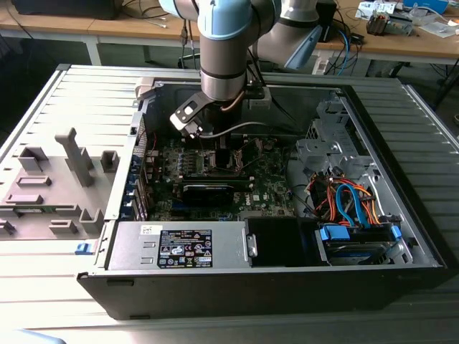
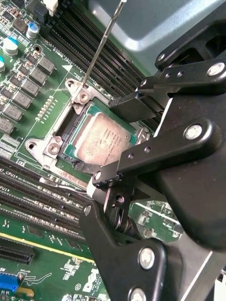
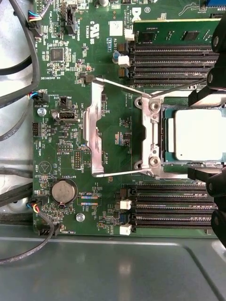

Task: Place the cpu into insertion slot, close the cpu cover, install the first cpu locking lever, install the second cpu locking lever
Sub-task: 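Place the cpu into insertion slot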

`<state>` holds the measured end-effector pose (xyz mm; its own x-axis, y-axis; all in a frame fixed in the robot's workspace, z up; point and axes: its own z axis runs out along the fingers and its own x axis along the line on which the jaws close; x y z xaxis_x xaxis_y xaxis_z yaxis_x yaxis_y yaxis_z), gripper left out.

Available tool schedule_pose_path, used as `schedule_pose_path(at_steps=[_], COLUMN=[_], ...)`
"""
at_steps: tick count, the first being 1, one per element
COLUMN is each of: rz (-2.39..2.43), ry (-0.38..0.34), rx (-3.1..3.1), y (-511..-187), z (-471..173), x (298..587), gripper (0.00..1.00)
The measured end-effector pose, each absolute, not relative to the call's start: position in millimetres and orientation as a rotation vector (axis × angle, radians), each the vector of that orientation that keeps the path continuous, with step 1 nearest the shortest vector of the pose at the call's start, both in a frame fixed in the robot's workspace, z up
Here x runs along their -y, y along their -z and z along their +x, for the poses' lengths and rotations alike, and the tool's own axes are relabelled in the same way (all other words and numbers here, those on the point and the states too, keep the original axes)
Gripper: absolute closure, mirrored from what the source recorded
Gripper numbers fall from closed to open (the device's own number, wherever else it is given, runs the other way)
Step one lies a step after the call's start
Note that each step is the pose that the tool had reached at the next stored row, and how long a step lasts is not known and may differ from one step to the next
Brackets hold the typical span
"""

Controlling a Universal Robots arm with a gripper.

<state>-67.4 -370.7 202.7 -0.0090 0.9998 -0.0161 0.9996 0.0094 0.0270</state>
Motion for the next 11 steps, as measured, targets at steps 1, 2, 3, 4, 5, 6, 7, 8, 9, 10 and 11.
schedule_pose_path(at_steps=[1, 2, 3, 4, 5, 6, 7, 8, 9, 10, 11], rz=[2.19, 2.19, 2.19, 2.19, 2.19, 2.19, 2.19, 2.19, 2.19, 2.19, 2.19], ry=[-0.012, -0.012, -0.012, -0.012, -0.012, -0.011, -0.011, -0.012, -0.012, -0.012, -0.012], rx=[-2.21, -2.21, -2.21, -2.21, -2.21, -2.21, -2.21, -2.21, -2.21, -2.21, -2.21], y=[-202.8, -202.7, -202.7, -202.7, -202.7, -202.9, -202.9, -202.8, -202.8, -202.7, -202.7], z=[-67.4, -67.4, -67.3, -67.4, -67.4, -67.4, -67.4, -67.4, -67.4, -67.4, -67.4], x=[370.2, 369.7, 369.4, 368.7, 368.6, 368.5, 368.4, 368.2, 368.2, 368.3, 368.3], gripper=[0.38, 0.38, 0.38, 0.38, 0.38, 0.4, 0.4, 0.46, 0.46, 0.46, 0.46])
